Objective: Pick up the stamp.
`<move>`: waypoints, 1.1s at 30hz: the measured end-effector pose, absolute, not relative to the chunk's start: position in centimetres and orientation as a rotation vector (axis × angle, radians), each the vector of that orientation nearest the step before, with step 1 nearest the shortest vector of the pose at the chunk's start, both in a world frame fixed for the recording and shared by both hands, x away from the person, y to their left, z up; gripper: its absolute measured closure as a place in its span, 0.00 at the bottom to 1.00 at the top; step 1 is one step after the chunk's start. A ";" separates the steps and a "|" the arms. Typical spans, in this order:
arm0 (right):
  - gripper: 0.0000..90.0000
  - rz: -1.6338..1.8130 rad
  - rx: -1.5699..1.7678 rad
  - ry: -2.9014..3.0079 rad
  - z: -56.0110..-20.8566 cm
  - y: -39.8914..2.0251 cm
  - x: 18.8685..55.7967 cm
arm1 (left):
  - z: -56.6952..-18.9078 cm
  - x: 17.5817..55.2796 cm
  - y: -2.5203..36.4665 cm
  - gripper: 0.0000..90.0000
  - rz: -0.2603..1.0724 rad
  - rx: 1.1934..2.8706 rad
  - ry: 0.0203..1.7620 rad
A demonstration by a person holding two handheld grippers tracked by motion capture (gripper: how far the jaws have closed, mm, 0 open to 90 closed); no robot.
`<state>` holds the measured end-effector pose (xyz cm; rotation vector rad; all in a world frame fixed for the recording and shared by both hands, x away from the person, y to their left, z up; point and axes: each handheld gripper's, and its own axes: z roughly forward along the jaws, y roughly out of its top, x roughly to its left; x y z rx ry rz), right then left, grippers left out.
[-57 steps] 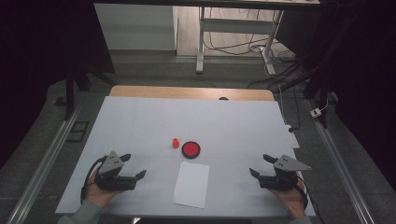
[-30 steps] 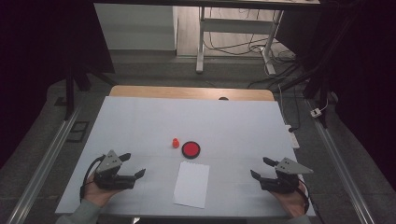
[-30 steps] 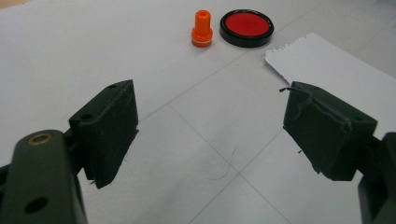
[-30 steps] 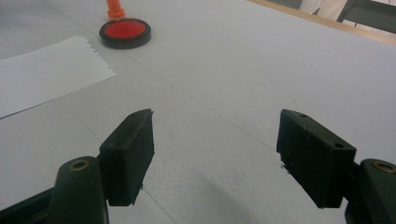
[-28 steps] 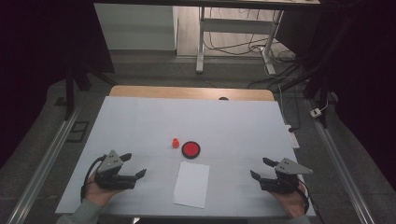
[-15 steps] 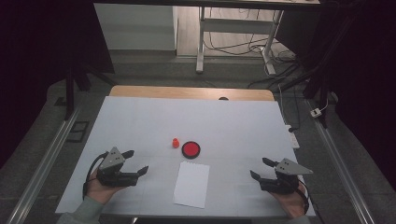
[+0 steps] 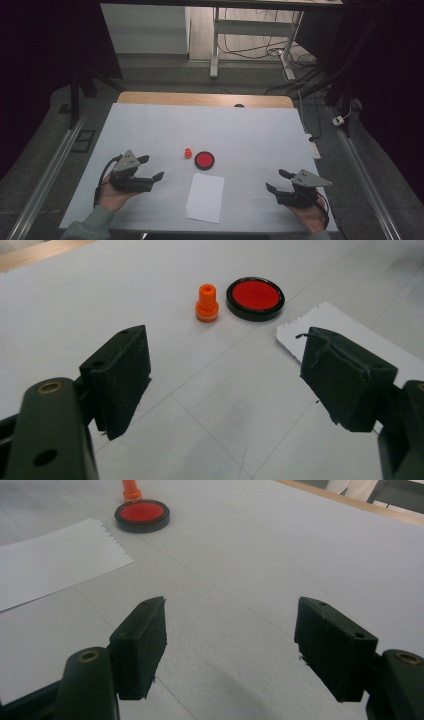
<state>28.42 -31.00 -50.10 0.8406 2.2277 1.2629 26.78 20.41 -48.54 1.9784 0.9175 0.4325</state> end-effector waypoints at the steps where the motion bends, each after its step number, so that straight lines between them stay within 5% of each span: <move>1: 0.31 1.263 0.841 2.228 -50.1 -31.0 28.4 | -48.5 27.0 20.3 0.23 0.432 1.977 0.916; 33: 0.32 1.264 0.818 2.241 -50.1 -30.4 28.5 | -46.7 31.6 16.7 0.24 0.381 2.023 0.850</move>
